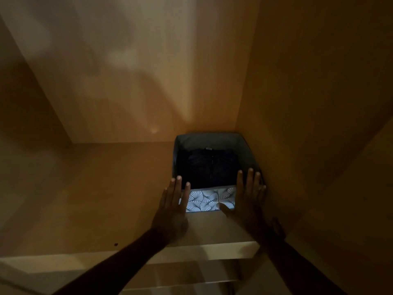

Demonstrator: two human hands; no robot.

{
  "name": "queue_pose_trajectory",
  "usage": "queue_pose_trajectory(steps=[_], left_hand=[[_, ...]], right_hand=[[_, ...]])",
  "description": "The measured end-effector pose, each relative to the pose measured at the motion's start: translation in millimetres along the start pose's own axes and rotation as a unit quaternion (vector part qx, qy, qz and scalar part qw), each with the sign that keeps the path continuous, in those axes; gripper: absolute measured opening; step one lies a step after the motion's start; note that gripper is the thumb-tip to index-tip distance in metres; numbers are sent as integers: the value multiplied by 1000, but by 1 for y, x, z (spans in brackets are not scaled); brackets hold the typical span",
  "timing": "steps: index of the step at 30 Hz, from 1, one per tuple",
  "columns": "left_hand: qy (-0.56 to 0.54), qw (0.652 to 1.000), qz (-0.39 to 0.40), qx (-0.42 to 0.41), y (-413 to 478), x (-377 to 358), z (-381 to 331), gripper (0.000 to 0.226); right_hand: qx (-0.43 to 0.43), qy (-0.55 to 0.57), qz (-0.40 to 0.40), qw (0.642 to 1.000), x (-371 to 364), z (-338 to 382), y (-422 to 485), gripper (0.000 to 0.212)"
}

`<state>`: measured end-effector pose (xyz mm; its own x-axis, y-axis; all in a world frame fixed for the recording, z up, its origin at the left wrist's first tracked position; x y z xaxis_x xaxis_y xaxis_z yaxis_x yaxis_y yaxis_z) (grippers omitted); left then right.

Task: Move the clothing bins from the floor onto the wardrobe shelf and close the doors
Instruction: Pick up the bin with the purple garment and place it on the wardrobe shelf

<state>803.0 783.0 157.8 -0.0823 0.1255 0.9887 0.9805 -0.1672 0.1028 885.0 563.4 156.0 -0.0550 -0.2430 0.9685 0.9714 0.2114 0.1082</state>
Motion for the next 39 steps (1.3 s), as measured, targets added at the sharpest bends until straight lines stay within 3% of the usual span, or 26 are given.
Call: queue_pose_trajectory(steps=[4,9,28,31,34,37,39], left_hand=[[20,998,48,20,24,1,8,113],[14,996,82,36,53,3,24,120],[-27,985,170,11,101,15,47,124],[-56,989,140,10,95,21,48,109],[-172,985,-2,2,72,34,47,83],[-333,937,-92,55,35,34,51,61],[-451,877,-114,123,6,27,60,49]], right_hand=[[-16,-33,60,998,-2,0,25,150],[-22,-25,70,997,-2,4,50,157],[28,-31,135,990,6,4,98,145],[24,-18,125,992,6,4,94,137],[50,30,25,998,15,11,72,111],[89,161,-36,982,19,31,35,82],[61,316,-39,946,15,45,11,67]])
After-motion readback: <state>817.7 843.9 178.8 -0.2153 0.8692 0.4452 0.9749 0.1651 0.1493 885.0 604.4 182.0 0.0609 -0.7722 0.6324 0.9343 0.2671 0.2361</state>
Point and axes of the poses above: each hand's wrist, its own y-axis towards the middle knuckle, its own x-axis out of the back of the hand, z = x × y, the point moved 6 cm from there along y, towards the middle knuckle, and after that the axes turned 10 degrees about z, right-handed, at the moved point
